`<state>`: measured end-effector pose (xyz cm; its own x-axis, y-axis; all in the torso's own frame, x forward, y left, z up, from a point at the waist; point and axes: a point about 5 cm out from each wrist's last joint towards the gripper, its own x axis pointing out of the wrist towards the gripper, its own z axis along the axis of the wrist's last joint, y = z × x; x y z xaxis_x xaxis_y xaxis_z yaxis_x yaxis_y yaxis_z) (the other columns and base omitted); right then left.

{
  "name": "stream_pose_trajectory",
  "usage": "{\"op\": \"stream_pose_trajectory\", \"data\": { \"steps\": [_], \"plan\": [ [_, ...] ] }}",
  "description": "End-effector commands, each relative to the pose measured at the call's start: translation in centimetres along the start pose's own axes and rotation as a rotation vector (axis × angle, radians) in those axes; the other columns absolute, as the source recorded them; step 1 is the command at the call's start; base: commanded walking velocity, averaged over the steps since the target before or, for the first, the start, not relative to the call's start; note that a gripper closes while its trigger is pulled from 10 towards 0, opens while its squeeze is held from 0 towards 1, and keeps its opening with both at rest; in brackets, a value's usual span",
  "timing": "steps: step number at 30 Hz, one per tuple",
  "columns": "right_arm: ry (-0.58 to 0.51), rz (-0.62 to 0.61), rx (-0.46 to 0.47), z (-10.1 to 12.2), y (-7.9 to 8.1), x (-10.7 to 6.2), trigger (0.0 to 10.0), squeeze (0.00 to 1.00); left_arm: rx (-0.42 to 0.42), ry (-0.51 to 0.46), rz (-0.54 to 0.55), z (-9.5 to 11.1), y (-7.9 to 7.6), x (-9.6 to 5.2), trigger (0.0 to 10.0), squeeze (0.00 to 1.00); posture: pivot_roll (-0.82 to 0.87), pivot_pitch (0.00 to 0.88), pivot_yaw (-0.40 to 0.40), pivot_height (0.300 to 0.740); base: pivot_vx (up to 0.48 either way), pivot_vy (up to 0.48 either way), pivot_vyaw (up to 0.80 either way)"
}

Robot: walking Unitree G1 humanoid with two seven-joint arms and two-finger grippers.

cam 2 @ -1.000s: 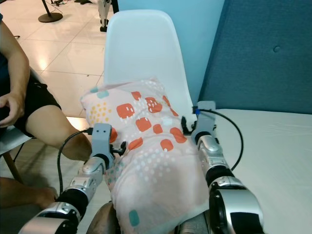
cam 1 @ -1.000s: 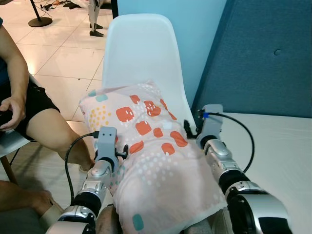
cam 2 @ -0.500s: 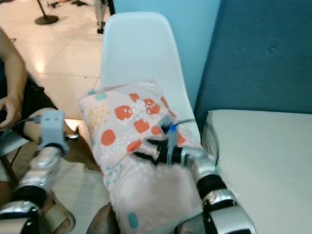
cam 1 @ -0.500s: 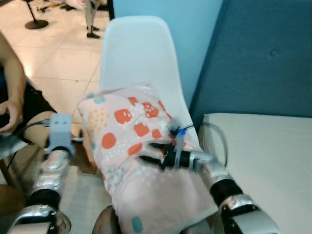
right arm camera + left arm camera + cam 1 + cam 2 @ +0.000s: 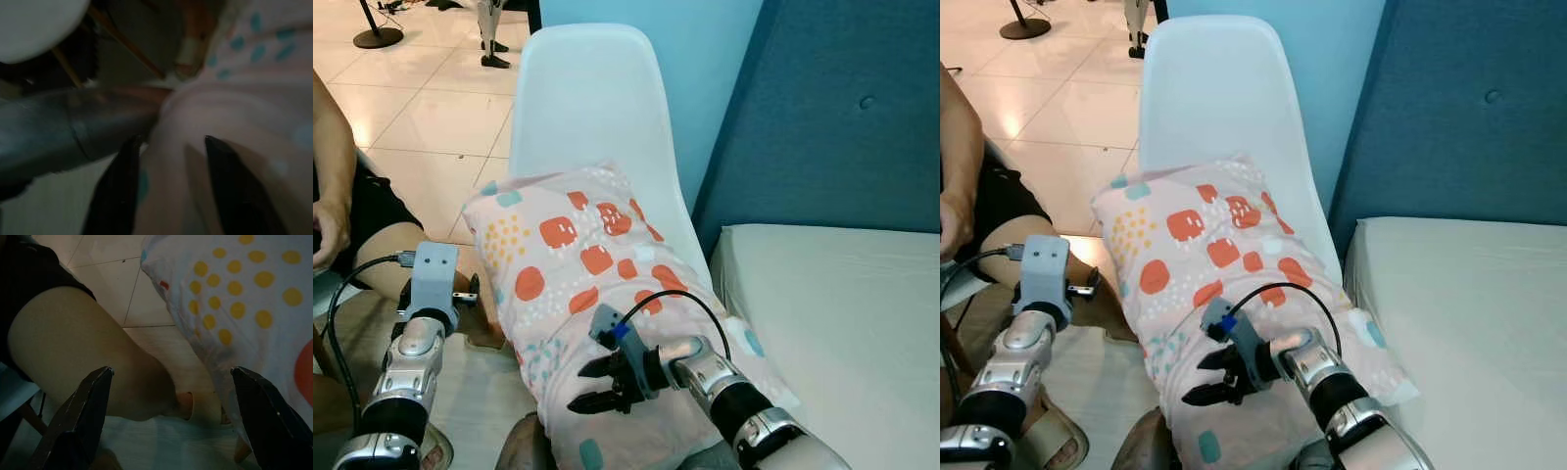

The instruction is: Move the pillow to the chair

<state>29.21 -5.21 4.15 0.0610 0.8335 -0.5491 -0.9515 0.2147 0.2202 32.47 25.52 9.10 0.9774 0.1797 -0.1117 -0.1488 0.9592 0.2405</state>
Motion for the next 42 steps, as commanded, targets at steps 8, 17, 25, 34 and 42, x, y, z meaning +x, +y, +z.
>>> {"op": "stream_pose_trajectory", "data": {
  "steps": [8,17,25,34,42],
  "plan": [
    [0.191,-0.087,-0.089,-2.5,-0.2,0.0,0.0,0.00,0.016,0.034,-0.024,-0.8,-0.7,-0.5,10.0,0.00,-0.01,0.200,-0.067,0.615,0.000,0.000,0.00],
    [0.426,-0.418,-0.191,-5.1,-2.5,-2.3,0.0,0.00,0.023,0.035,-0.038,-0.6,-1.3,-0.4,10.0,0.00,-0.01,0.200,-0.054,0.615,0.000,0.000,0.00],
    [0.461,-0.721,-0.220,-5.8,-4.5,-5.1,0.0,0.00,0.023,0.036,-0.049,-0.5,-2.0,-0.4,10.0,0.00,-0.01,0.202,-0.046,0.615,0.000,0.000,0.00],
    [0.351,-1.336,-0.323,-1.7,-9.2,-13.9,0.0,0.00,0.031,0.032,-0.056,-0.2,-2.3,-0.2,10.0,0.00,-0.01,0.194,-0.026,0.615,0.000,0.000,0.00],
    [0.227,-1.557,-0.366,1.8,-10.5,-18.5,1.2,0.00,0.041,0.025,-0.058,0.1,-2.3,0.0,10.0,0.00,0.00,0.181,-0.025,0.615,0.000,0.000,0.00]
  ]
}}
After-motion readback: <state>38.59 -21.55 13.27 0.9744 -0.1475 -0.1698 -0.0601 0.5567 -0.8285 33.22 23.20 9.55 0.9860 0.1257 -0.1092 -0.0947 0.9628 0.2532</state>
